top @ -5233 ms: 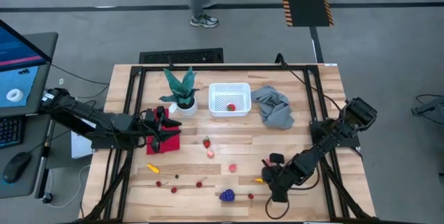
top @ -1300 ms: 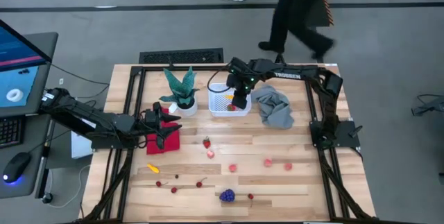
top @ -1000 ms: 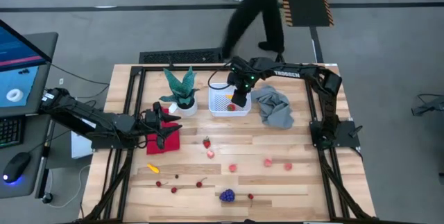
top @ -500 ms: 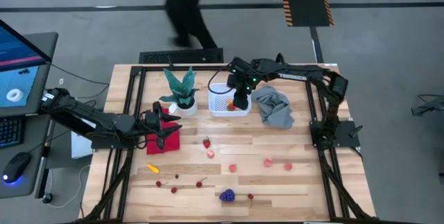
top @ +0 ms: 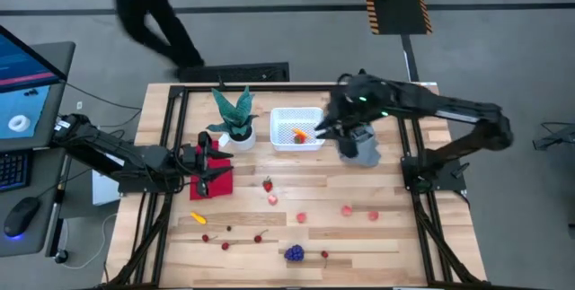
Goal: Pick and placing Produce into tupperware
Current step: Put the pink peach into the white bin
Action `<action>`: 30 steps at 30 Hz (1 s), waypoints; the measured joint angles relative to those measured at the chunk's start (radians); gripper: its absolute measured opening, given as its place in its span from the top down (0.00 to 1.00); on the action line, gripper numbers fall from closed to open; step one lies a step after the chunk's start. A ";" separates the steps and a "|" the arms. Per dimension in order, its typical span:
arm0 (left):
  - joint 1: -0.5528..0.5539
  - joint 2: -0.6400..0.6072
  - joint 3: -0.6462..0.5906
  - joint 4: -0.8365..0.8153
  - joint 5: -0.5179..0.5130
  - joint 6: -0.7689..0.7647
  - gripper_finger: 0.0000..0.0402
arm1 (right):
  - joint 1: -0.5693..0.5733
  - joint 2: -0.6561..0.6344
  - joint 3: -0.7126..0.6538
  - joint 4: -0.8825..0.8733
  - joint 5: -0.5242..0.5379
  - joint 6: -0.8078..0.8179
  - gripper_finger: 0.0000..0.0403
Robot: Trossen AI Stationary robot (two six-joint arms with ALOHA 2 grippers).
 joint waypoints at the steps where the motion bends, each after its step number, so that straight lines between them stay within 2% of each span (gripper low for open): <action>1: 0.000 0.000 0.000 0.006 -0.001 0.000 0.61 | 0.016 -0.035 -0.023 0.018 0.005 0.015 0.67; 8: 0.001 0.000 0.000 0.047 -0.024 0.024 0.61 | 0.119 -0.258 -0.232 0.073 0.143 0.098 0.67; 12: 0.011 0.000 0.000 0.058 -0.024 0.058 0.61 | 0.174 -0.377 -0.383 0.165 0.154 0.168 0.67; 17: 0.029 0.000 0.000 0.021 -0.026 -0.055 0.61 | 0.275 -0.502 -0.583 0.359 0.157 0.271 0.67; 20: 0.030 0.001 0.000 -0.009 -0.026 -0.067 0.61 | 0.339 -0.550 -0.683 0.441 0.173 0.341 0.67; 25: 0.030 0.005 0.000 -0.017 -0.026 -0.071 0.61 | 0.476 -0.564 -0.831 0.558 0.342 0.469 0.67; 30: 0.030 0.004 0.000 -0.055 -0.018 -0.099 0.61 | 0.608 -0.499 -0.916 0.601 0.558 0.615 0.67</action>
